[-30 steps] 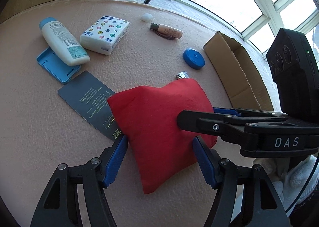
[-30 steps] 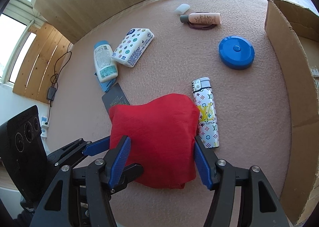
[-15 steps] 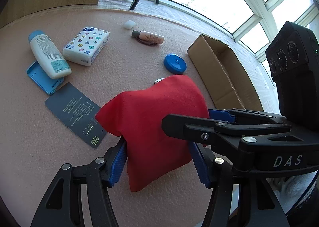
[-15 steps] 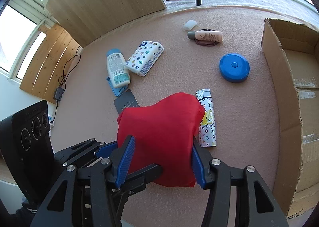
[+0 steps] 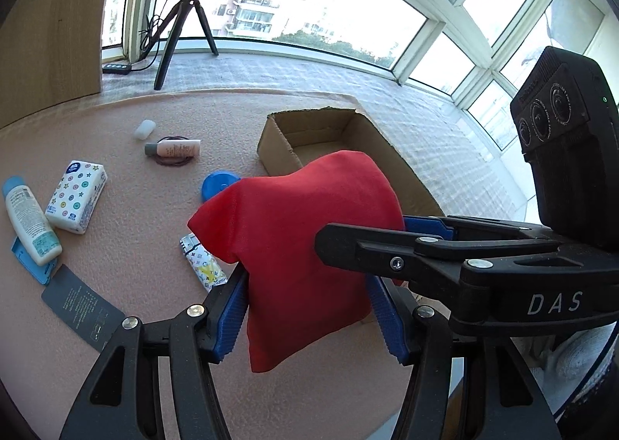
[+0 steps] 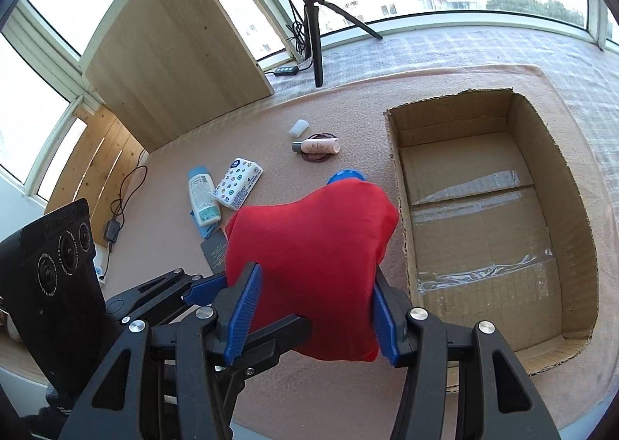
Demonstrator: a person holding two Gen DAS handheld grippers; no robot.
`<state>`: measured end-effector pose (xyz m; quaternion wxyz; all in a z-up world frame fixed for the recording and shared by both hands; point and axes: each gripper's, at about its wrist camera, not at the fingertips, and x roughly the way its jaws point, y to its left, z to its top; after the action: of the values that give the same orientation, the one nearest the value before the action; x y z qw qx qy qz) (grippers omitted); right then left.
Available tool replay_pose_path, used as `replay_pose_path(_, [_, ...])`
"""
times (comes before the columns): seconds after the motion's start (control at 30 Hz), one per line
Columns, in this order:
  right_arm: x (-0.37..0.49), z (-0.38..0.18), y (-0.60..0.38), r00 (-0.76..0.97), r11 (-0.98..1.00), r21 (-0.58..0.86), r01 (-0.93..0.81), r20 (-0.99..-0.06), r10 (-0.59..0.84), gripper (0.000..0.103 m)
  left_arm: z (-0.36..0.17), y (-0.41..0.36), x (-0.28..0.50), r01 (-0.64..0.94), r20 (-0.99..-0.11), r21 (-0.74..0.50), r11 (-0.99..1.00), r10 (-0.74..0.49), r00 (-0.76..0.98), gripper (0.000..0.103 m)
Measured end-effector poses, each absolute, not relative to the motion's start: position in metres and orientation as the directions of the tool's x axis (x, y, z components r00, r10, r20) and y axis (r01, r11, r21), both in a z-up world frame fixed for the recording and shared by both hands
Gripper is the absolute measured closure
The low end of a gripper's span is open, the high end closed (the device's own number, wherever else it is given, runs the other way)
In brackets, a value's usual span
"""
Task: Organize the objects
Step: 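Lift the red cushion with the right tool and carry it over the box, then open the right tool to drop the cushion into the box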
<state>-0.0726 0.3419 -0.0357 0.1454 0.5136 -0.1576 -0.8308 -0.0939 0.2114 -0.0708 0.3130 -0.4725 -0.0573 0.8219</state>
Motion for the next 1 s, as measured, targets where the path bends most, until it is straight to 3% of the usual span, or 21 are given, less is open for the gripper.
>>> replay_pose_path(0.5, [-0.065,-0.037,0.440,-0.490,-0.930,0.358,-0.080,-0.827,-0.276,0.053,-0.071,0.326,-0.102,-0.561,-0.731,-0.391,-0.729,0.617,-0.291,0.040])
replay_pose_path(0.7, [-0.065,-0.040,0.456,-0.494,-0.937,0.332,-0.110,-0.836,-0.238,0.052,-0.074,0.334,-0.104,-0.555,-0.745,-0.373,-0.743,0.596,-0.299,0.040])
replay_pose_path(0.83, [-0.064,-0.039,0.461,-0.510,-0.942,0.309,-0.129,-0.836,-0.204,0.044,-0.077,0.329,-0.107,-0.545,-0.757,-0.356,-0.759,0.576,-0.309,0.040])
replay_pose_path(1.0, [-0.060,-0.035,0.459,-0.527,-0.947,0.297,-0.127,-0.828,-0.189,0.043,-0.076,0.315,-0.106,-0.540,-0.763,-0.334,-0.772,0.558,-0.327,0.040])
